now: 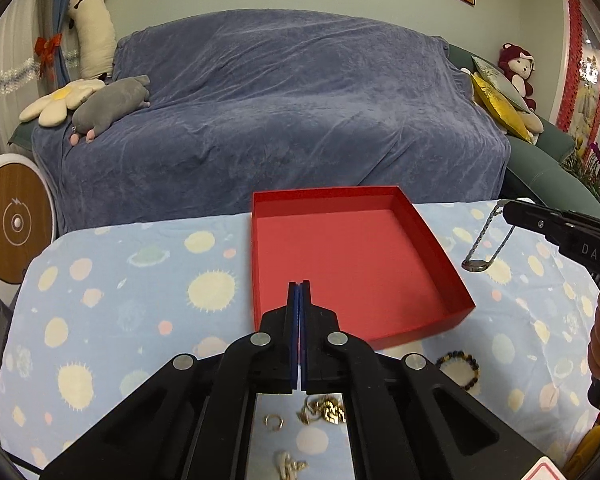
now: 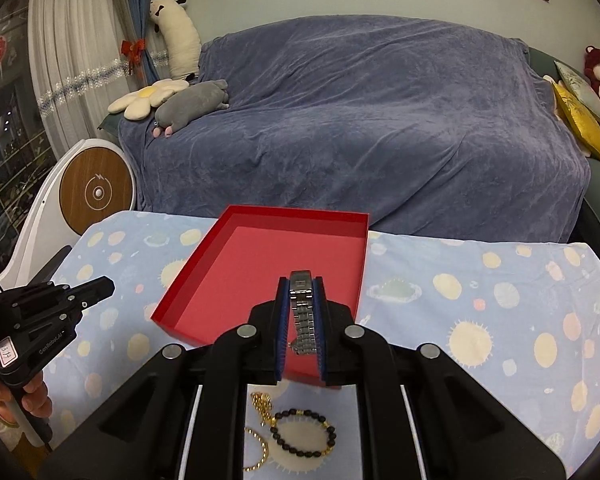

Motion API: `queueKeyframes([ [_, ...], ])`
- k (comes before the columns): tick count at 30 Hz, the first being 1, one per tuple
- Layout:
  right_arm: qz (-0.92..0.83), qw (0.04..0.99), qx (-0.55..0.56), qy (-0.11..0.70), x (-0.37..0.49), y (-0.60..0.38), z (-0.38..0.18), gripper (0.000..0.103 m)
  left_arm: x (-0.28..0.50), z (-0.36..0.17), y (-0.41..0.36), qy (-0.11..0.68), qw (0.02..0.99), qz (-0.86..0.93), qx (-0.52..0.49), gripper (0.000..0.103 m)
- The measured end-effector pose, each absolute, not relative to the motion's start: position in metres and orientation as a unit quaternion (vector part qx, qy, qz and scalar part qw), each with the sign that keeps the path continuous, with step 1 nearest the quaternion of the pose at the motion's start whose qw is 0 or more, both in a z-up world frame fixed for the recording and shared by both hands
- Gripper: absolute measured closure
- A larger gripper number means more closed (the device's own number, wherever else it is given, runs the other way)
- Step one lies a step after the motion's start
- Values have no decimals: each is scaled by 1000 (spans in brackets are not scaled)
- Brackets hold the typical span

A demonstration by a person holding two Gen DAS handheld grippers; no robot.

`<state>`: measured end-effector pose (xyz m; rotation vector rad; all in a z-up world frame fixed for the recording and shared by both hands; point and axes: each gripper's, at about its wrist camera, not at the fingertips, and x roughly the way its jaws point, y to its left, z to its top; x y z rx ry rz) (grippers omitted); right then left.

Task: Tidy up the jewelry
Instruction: 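Carry the silver watch into the red box and open the right gripper, then move the right gripper back to the tangled gold jewelry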

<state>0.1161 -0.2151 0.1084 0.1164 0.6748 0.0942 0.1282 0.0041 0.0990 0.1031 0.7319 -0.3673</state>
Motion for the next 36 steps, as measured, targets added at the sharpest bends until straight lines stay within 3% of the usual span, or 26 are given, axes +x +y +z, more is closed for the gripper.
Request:
queueKeyframes([
  [17,33,904,67,421,242,-226,37,92,282,41,-57,424,888,-166,64,103],
  [26,14,913,46,406,272,-221,27,91,315,23,-51,447,882,-142,42,99],
  [29,-1,923,36,384,272,-219,34,91,319,25,-49,441,887,-133,35,90],
  [31,-2,928,38,370,265,-220,40,91,318,29,-43,430,893,-131,23,76],
  [33,-1,934,41,355,252,-223,46,81,314,35,-36,412,902,-132,14,56],
  [36,6,939,36,342,227,-224,54,74,303,44,-30,395,909,-135,20,55],
])
